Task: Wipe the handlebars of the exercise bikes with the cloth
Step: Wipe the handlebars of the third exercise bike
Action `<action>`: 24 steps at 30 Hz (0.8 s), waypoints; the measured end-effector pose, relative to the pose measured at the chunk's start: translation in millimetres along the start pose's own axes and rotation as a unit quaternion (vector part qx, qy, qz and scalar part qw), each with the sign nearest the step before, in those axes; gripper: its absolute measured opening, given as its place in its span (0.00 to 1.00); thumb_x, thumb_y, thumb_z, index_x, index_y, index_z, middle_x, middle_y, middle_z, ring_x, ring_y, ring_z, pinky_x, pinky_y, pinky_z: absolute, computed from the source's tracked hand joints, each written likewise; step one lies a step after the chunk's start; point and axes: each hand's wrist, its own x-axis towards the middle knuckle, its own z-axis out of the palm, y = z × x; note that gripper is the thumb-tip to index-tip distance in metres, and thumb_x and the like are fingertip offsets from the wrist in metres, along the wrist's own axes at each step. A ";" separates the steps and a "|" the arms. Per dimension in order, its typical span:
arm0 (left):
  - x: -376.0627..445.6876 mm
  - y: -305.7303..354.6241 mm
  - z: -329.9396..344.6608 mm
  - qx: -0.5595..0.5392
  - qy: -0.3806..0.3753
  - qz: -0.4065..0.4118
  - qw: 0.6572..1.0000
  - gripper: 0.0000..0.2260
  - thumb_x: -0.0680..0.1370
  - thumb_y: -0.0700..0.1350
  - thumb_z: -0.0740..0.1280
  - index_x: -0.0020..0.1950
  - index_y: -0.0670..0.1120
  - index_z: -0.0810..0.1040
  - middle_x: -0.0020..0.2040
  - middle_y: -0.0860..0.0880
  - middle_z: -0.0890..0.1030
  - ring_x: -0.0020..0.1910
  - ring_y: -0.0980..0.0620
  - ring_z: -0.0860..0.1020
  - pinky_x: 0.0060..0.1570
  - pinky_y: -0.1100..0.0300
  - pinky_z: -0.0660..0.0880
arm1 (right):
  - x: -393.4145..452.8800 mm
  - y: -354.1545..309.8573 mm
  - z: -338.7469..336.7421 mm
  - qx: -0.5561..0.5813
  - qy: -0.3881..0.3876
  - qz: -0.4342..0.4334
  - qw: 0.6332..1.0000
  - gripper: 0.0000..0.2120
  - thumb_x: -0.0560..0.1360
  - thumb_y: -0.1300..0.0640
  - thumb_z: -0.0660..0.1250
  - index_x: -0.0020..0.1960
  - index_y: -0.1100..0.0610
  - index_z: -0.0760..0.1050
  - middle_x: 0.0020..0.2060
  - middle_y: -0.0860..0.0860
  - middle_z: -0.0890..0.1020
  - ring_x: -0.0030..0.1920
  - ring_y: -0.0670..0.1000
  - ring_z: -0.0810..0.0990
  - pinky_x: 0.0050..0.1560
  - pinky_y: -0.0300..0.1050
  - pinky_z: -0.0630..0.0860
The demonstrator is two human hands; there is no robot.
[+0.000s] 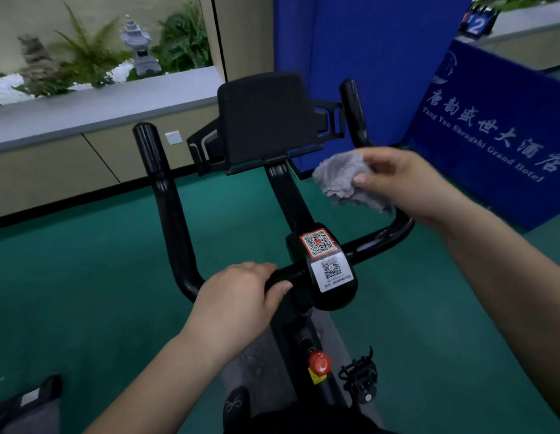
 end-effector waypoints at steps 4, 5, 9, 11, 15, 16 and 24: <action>2.4 5.2 6.6 0.004 0.014 -0.011 1.000 0.20 0.77 0.62 0.52 0.56 0.53 0.76 0.47 0.52 0.80 0.48 0.49 0.77 0.40 0.57 0.71 | -27.4 2.4 -15.6 -0.142 -0.008 -0.101 0.985 0.23 0.73 0.71 0.66 0.58 0.46 0.78 0.56 0.43 0.80 0.55 0.40 0.78 0.55 0.29 0.73; 2.2 5.5 7.4 0.002 0.017 -0.011 1.000 0.19 0.77 0.62 0.53 0.56 0.53 0.76 0.47 0.52 0.80 0.47 0.49 0.77 0.40 0.57 0.70 | -34.8 10.1 -14.6 -0.199 -0.044 -0.110 0.973 0.25 0.72 0.72 0.65 0.59 0.46 0.78 0.59 0.43 0.79 0.58 0.41 0.77 0.58 0.27 0.70; 0.4 5.6 12.6 0.004 0.046 -0.010 0.999 0.18 0.77 0.61 0.53 0.55 0.53 0.77 0.44 0.52 0.81 0.44 0.49 0.78 0.37 0.57 0.71 | -62.3 47.3 2.2 -0.312 -0.181 -0.073 0.930 0.24 0.72 0.66 0.64 0.65 0.47 0.75 0.69 0.44 0.70 0.70 0.42 0.66 0.69 0.32 0.61; -0.5 6.0 14.2 0.008 0.058 -0.017 0.998 0.19 0.76 0.60 0.53 0.54 0.53 0.78 0.43 0.52 0.81 0.43 0.48 0.78 0.37 0.56 0.73 | -66.3 54.5 15.3 -0.293 -0.106 -0.102 0.945 0.19 0.75 0.57 0.65 0.65 0.50 0.75 0.67 0.47 0.73 0.69 0.46 0.68 0.71 0.41 0.62; -1.6 10.3 15.7 0.022 0.068 -0.034 0.997 0.19 0.76 0.59 0.54 0.54 0.53 0.79 0.43 0.53 0.82 0.44 0.48 0.79 0.38 0.57 0.73 | -67.0 68.6 41.9 -0.332 0.009 -0.146 0.932 0.20 0.76 0.52 0.60 0.67 0.55 0.72 0.58 0.51 0.79 0.61 0.54 0.75 0.65 0.52 0.67; -1.6 10.2 15.7 0.026 0.068 -0.034 0.997 0.20 0.76 0.60 0.52 0.55 0.53 0.79 0.44 0.53 0.82 0.44 0.48 0.79 0.38 0.57 0.73 | -66.8 74.1 41.2 -0.345 0.007 -0.167 0.924 0.20 0.77 0.51 0.58 0.66 0.56 0.74 0.57 0.51 0.80 0.59 0.54 0.76 0.63 0.52 0.68; 2.0 10.1 16.2 0.057 0.068 -0.031 0.996 0.22 0.75 0.60 0.48 0.51 0.54 0.79 0.41 0.54 0.82 0.40 0.48 0.80 0.33 0.58 0.71 | -55.3 97.4 -5.5 -0.367 0.082 -0.188 0.907 0.17 0.78 0.54 0.56 0.59 0.58 0.79 0.54 0.53 0.82 0.57 0.57 0.78 0.62 0.56 0.72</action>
